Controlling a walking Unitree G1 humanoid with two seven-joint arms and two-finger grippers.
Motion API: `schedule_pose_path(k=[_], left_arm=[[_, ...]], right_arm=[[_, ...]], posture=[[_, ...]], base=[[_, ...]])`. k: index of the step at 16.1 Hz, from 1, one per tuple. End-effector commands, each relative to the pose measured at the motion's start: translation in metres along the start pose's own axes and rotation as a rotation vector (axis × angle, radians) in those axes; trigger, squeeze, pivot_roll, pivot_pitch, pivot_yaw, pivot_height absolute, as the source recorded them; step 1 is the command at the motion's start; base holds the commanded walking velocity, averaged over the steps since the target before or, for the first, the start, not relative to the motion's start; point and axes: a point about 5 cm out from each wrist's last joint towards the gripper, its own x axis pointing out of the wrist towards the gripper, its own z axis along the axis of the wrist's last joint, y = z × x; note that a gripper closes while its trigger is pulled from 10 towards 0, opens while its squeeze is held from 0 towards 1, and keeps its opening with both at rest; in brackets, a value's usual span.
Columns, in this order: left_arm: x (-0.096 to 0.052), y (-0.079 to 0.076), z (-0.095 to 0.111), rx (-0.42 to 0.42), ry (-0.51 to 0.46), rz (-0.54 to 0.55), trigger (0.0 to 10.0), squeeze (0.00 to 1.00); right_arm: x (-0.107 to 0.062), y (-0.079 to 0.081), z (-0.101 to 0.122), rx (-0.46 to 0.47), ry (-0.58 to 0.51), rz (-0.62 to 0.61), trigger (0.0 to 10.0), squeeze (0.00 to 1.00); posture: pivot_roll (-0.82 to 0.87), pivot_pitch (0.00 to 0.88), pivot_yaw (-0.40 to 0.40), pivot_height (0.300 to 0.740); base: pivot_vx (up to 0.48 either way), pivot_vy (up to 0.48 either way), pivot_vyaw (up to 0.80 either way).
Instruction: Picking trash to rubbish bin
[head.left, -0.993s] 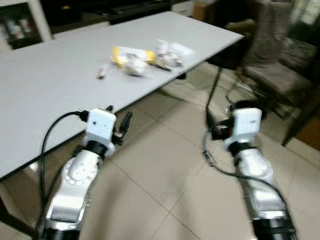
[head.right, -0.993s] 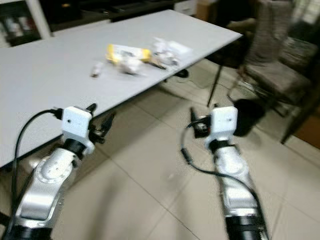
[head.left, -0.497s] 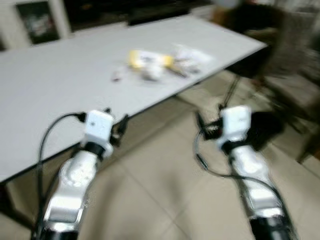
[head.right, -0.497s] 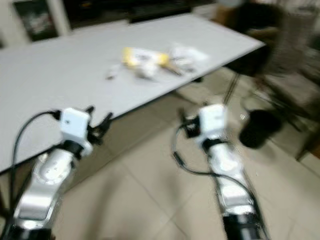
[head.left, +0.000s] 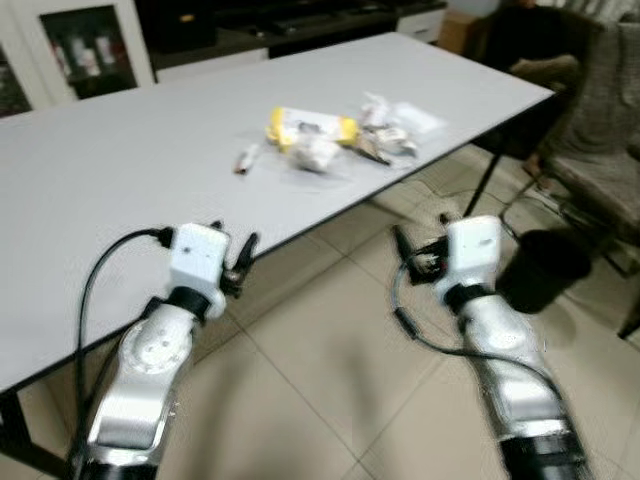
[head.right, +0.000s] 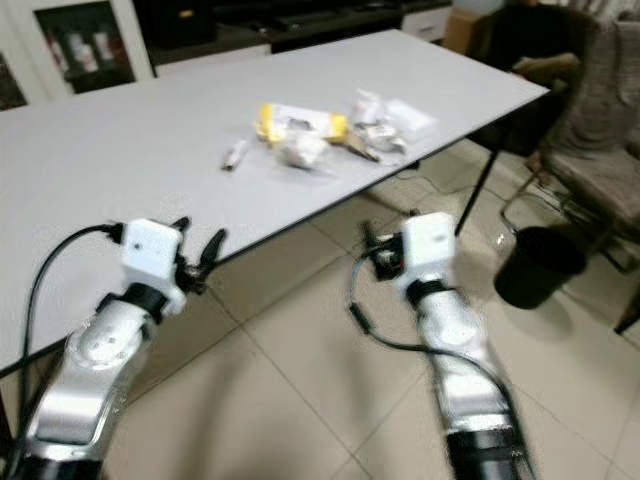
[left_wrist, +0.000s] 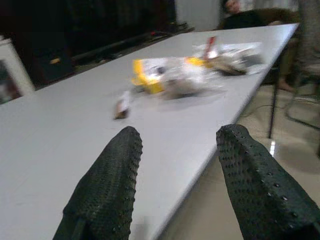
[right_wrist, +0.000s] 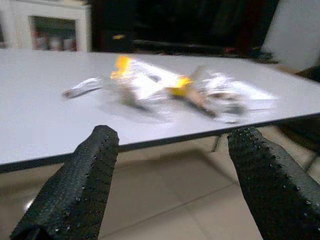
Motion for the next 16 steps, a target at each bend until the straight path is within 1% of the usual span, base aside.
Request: schedule_pose_path(k=[1,2,3,5,8,9,10,11,13,16], left_arm=[[0.001,-0.001,0.002,-0.006,-0.007,-0.009,10.0,0.00],[0.000,-0.002,0.002,-0.001,-0.006,-0.019,10.0,0.00],[0.001,-0.001,0.002,-0.012,-0.006,-0.016,10.0,0.00],[0.001,-0.001,0.002,-0.022,-0.004,-0.010,10.0,0.00],[-0.004,-0.006,-0.005,-0.045,0.016,-0.021,10.0,0.00],[-0.005,-0.006,-0.005,-0.044,0.017,-0.019,10.0,0.00],[-0.005,-0.005,-0.003,-0.049,0.014,-0.017,10.0,0.00],[-0.005,-0.004,-0.003,-0.051,0.013,-0.017,10.0,0.00],[-0.006,-0.003,-0.003,-0.049,0.016,-0.015,10.0,0.00],[-0.006,-0.005,-0.004,-0.047,0.018,-0.027,10.0,0.00]], right_arm=[[-0.002,-0.004,-0.004,-0.019,0.024,-0.007,10.0,0.00],[-0.002,-0.002,-0.004,-0.036,0.024,0.011,10.0,0.00],[-0.001,0.001,-0.005,-0.035,0.032,0.039,10.0,0.00],[-0.001,0.003,-0.006,-0.029,0.040,0.042,10.0,0.00],[-0.001,0.010,-0.009,-0.021,0.042,0.060,10.0,0.00],[-0.002,0.011,-0.009,-0.007,0.041,0.061,10.0,0.00],[-0.002,0.011,-0.010,0.026,0.041,0.046,10.0,0.00],[-0.002,0.011,-0.011,0.036,0.043,0.039,10.0,0.00],[-0.002,0.012,-0.010,0.032,0.041,0.038,10.0,0.00],[-0.003,0.010,-0.011,0.036,0.040,0.026,10.0,0.00]], posture=[[-0.02,0.029,-0.049,0.740],[-0.02,0.028,-0.049,0.740],[-0.02,0.027,-0.049,0.740],[-0.02,0.026,-0.049,0.740],[-0.02,0.028,-0.056,0.740],[-0.01,0.032,-0.060,0.740],[-0.01,0.035,-0.062,0.740],[-0.01,0.039,-0.060,0.740],[0.00,0.041,-0.056,0.740],[-0.01,0.041,-0.047,0.740]], base=[[0.281,0.000,0.00],[0.285,0.000,0.00],[0.296,0.000,0.80],[0.307,0.000,0.80],[0.310,0.000,0.80],[0.315,0.000,0.00],[0.330,0.000,0.00],[0.345,0.000,0.00],[0.345,0.000,0.00],[0.347,0.000,0.00]])
